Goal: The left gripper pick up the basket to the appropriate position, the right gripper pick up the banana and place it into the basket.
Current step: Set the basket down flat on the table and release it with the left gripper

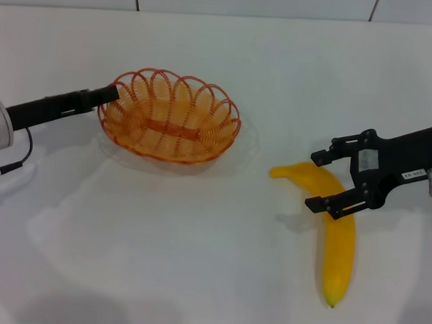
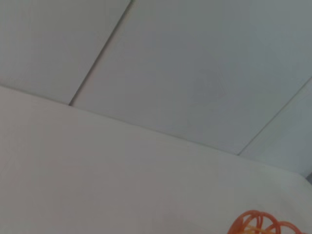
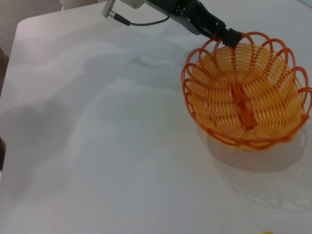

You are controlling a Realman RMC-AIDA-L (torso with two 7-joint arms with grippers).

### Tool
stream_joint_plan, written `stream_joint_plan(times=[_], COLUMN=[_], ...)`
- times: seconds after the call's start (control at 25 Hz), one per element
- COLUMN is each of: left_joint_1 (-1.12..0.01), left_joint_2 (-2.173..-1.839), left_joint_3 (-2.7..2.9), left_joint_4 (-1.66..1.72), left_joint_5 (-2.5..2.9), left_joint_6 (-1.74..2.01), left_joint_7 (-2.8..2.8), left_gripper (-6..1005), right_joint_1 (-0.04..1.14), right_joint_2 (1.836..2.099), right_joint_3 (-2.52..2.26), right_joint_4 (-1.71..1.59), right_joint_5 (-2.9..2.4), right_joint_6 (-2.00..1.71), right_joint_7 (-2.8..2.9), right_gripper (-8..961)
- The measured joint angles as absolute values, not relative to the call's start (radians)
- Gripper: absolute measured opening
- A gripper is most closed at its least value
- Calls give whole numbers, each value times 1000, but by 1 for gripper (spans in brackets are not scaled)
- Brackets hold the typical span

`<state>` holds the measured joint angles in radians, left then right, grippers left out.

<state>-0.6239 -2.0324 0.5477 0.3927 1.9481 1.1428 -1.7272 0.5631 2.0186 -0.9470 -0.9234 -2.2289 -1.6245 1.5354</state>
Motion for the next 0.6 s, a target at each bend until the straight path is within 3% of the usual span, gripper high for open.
stream_joint_plan(times=[0.44, 0.6], left_joint_1=[-624, -624], left_joint_2=[-2032, -2032], left_joint_3=[548, 551], left_joint_4=[388, 388], left_joint_5=[1942, 1942], left_joint_6=[1130, 1130], left_joint_7=[-1727, -1727], left_gripper=[175, 266], right_joint_1=[565, 565], right_joint_2=[2017, 2017], right_joint_3=[-950, -950], right_joint_4=[-923, -923], right_joint_5=[-2230, -2230], right_joint_6=[-1625, -1625], right_joint_7=[1546, 1546], right_gripper=[859, 859])
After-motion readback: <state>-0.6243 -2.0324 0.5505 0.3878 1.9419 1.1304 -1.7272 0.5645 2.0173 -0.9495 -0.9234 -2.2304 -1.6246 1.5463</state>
